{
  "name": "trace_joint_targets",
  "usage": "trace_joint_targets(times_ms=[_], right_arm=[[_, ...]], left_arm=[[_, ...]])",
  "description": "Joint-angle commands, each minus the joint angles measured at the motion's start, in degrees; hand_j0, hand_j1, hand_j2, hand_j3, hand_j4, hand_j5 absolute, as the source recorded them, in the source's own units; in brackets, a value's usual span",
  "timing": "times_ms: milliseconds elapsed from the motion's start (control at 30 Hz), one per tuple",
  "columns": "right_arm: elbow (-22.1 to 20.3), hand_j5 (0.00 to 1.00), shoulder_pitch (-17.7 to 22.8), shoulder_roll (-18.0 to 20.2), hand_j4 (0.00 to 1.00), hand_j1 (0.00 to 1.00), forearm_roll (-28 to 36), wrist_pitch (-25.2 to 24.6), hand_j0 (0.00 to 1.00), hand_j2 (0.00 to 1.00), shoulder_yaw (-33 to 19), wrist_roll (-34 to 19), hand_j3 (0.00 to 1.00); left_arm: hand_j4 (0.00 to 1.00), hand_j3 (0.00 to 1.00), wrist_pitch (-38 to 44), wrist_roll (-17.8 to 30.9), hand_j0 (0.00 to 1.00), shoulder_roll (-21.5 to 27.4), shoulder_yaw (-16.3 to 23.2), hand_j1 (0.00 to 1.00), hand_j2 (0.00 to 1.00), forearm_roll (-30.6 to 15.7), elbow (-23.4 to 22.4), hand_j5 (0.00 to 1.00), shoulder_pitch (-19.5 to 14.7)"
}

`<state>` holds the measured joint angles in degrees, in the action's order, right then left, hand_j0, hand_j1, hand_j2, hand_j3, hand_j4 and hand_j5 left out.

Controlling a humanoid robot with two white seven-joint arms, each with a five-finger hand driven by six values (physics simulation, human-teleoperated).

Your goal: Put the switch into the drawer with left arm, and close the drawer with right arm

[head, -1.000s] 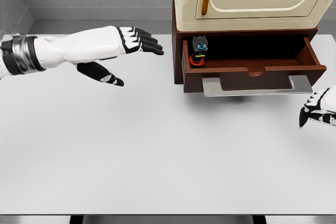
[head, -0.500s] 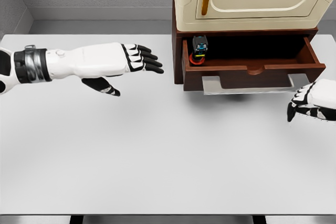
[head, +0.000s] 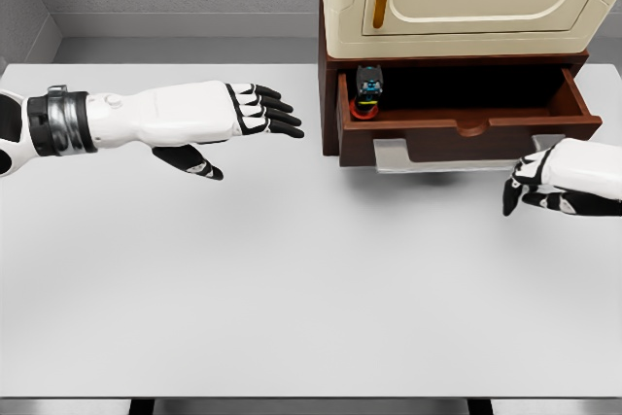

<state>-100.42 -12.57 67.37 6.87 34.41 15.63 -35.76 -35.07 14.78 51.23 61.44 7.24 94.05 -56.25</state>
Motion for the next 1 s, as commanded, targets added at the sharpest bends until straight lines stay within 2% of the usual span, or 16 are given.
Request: trace_joint_targets(times_ms=[0, 200, 400, 433, 467, 500, 533, 567, 600, 633, 733, 767, 800, 833, 900, 967], right_arm=[[0.1, 0.46, -0.2, -0.5, 0.46, 0.46, -1.2, 0.6, 0.46, 0.46, 2.1, 0.8, 0.46], [0.7, 0.47, -3.9, -1.8, 0.47, 0.47, -1.2, 0.6, 0.47, 0.47, 5.1, 0.8, 0.47], [1.1, 0.47, -4.0, -1.7, 0.47, 0.47, -1.5, 0.6, 0.47, 0.47, 5.6, 0.8, 0.47], [1.1, 0.49, -3.9, -1.5, 0.49, 0.49, -1.5, 0.6, 0.49, 0.49, 5.6, 0.8, 0.49], [1.1, 0.49, -3.5, -1.4, 0.49, 0.49, -1.5, 0.6, 0.49, 0.49, 5.6, 0.8, 0.49], [1.0, 0.49, -3.1, -1.4, 0.49, 0.49, -1.6, 0.6, 0.49, 0.49, 5.6, 0.8, 0.49], [1.0, 0.51, -2.8, -1.2, 0.51, 0.51, -1.7, 0.6, 0.51, 0.51, 5.5, 0.8, 0.51], [0.8, 0.55, -2.6, -0.9, 0.55, 0.55, -1.8, 0.6, 0.55, 0.55, 5.1, 0.8, 0.55], [0.6, 0.63, -2.4, 1.0, 0.63, 0.63, -1.9, 0.6, 0.63, 0.63, 4.8, 0.8, 0.63], [0.5, 0.67, -2.2, 1.6, 0.67, 0.67, -1.9, 0.6, 0.67, 0.67, 4.8, 0.8, 0.67], [-0.1, 0.67, -0.2, 2.6, 0.67, 0.67, -2.0, 0.6, 0.67, 0.67, 2.2, 0.8, 0.67], [-0.1, 0.67, 1.6, 3.8, 0.67, 0.67, -1.9, 0.6, 0.67, 0.67, 0.4, 0.8, 0.67], [-0.1, 0.64, 3.5, 4.0, 0.64, 0.64, -1.9, 0.6, 0.64, 0.64, -2.2, 0.8, 0.64], [-0.1, 0.61, 5.4, 4.5, 0.61, 0.61, -2.0, 0.6, 0.61, 0.61, -4.3, 0.8, 0.61], [-0.1, 0.51, 7.0, 4.6, 0.51, 0.51, -1.9, 0.6, 0.51, 0.51, -5.8, 0.8, 0.51], [-0.1, 0.46, 7.8, 5.7, 0.46, 0.46, -1.9, 0.6, 0.46, 0.46, -6.6, 0.8, 0.46]], left_arm=[[1.00, 1.00, 0.1, 0.0, 1.00, 0.0, 0.0, 1.00, 1.00, -0.4, 0.0, 1.00, 0.0], [1.00, 1.00, 0.1, -0.1, 1.00, -0.1, 0.0, 1.00, 1.00, -0.6, 0.1, 1.00, 0.1], [1.00, 1.00, 0.1, -0.5, 1.00, 0.6, 1.0, 1.00, 1.00, -2.4, 0.1, 1.00, -0.1], [1.00, 1.00, 0.1, -0.4, 1.00, 1.2, 3.5, 1.00, 1.00, -8.7, -0.4, 1.00, -0.3], [1.00, 1.00, 0.1, 0.3, 1.00, 1.4, 5.3, 1.00, 1.00, -12.6, -1.4, 1.00, -1.9], [1.00, 1.00, 0.1, 2.3, 1.00, 1.4, 6.6, 1.00, 1.00, -12.9, -1.4, 1.00, -4.8], [1.00, 1.00, 0.1, 6.5, 1.00, 1.4, 9.3, 1.00, 1.00, -15.1, -0.5, 1.00, -7.6], [1.00, 1.00, 0.1, 9.8, 1.00, 1.3, 10.9, 1.00, 1.00, -19.8, 0.5, 1.00, -9.1], [1.00, 1.00, 0.2, 13.8, 1.00, 1.1, 12.0, 1.00, 1.00, -32.0, 2.7, 1.00, -9.6], [1.00, 1.00, 12.6, 14.8, 1.00, 1.0, 12.3, 1.00, 1.00, -44.3, 3.6, 1.00, -10.0], [1.00, 1.00, 31.3, 16.4, 1.00, -1.8, 12.3, 1.00, 1.00, -47.1, 7.0, 1.00, -12.8], [1.00, 1.00, 39.9, 16.3, 1.00, -4.2, 12.2, 1.00, 1.00, -49.7, 7.0, 1.00, -14.7], [1.00, 1.00, 46.0, 16.4, 1.00, -4.7, 12.1, 1.00, 1.00, -54.8, 7.0, 1.00, -17.3], [1.00, 1.00, 47.8, 16.5, 1.00, -5.0, 12.2, 1.00, 1.00, -57.1, 7.0, 1.00, -18.6], [1.00, 1.00, 54.6, 15.7, 1.00, -7.1, 11.9, 1.00, 1.00, -57.8, 7.0, 1.00, -19.6], [1.00, 1.00, 59.0, 12.1, 1.00, -9.0, 11.5, 1.00, 1.00, -59.4, 7.0, 1.00, -20.7]])
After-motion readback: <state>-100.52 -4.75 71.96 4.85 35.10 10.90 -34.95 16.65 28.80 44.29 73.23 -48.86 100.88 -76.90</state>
